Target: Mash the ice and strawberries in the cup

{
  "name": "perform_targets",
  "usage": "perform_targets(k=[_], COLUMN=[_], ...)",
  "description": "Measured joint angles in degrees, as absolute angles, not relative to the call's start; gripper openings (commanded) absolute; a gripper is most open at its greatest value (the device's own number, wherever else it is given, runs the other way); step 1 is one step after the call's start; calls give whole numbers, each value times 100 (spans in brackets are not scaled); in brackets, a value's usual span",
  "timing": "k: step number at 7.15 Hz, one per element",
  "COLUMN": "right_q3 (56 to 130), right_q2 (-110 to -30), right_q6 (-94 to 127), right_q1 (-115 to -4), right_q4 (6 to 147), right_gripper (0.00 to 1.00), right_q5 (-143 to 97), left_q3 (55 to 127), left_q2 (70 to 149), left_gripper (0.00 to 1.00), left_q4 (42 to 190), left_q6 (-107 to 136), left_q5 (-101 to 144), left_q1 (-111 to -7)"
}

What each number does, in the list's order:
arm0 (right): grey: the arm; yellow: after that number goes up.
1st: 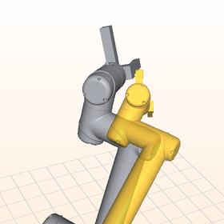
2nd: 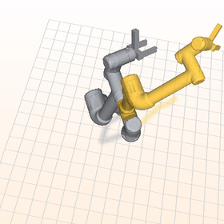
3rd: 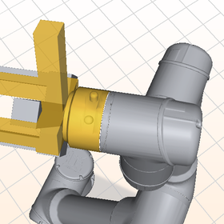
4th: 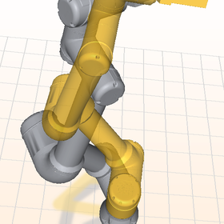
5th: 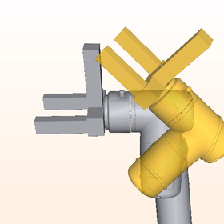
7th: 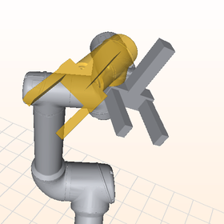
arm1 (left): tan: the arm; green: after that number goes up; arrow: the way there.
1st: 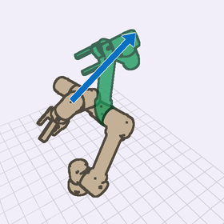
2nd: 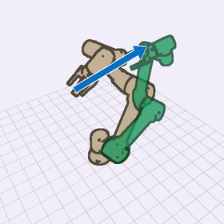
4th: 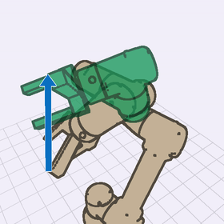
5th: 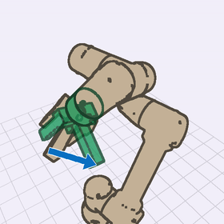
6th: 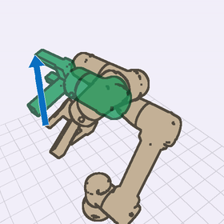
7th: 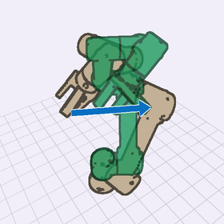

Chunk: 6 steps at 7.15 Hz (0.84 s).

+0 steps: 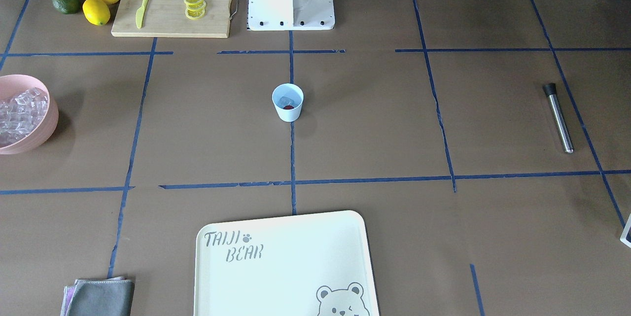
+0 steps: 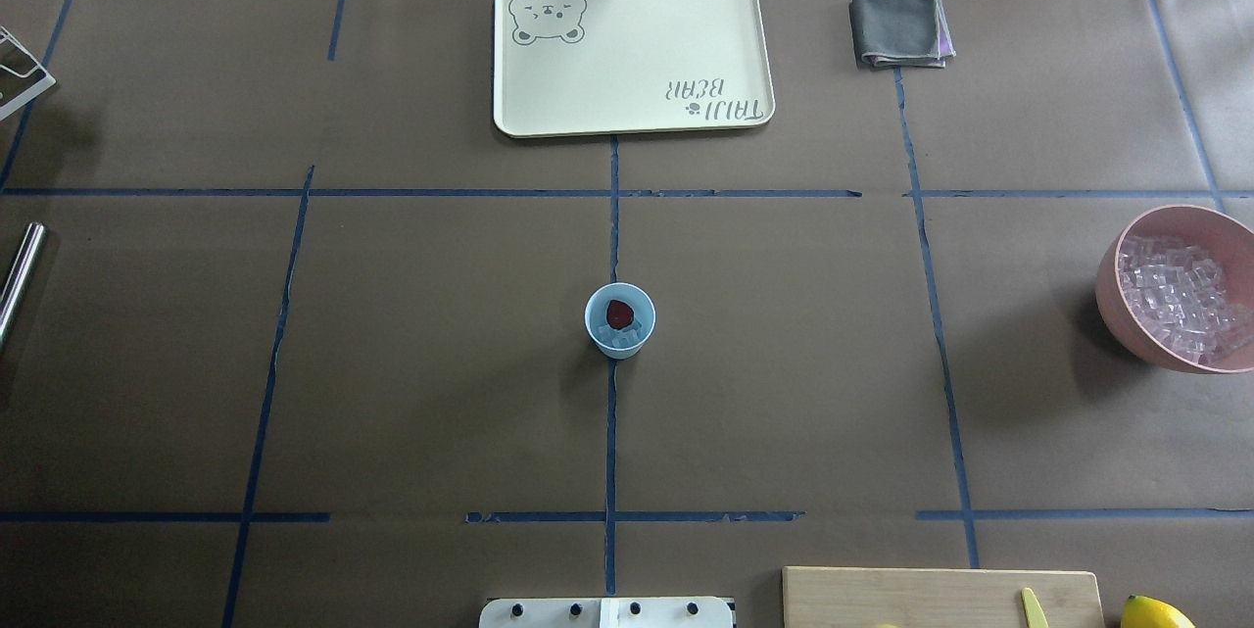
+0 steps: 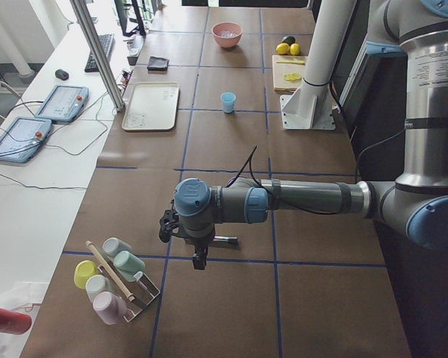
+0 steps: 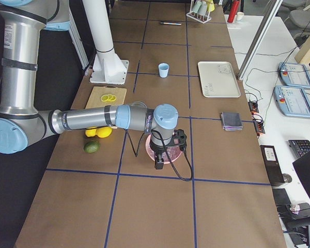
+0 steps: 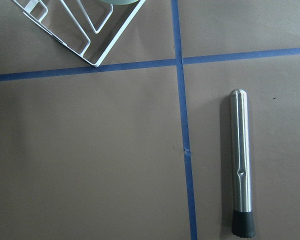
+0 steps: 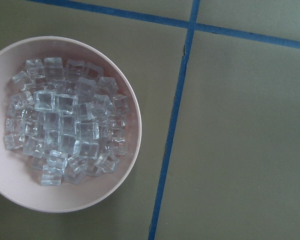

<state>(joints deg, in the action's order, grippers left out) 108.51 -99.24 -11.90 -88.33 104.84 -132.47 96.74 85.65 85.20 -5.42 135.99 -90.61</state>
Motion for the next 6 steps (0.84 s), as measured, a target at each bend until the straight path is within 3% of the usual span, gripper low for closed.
perform_targets(k=[6], right_q3=[10682], right_q2=[-9956], right_q6=[-1157], right_q1=[-8833], right_q4=[10335], right_gripper=[99], right_q5=[-13366], left_q3=[9717], left_q2=[8665], left_gripper=[100], left_q4=[8306], left_q6=[-580], left_q5=[13622], left_q1=[-9062])
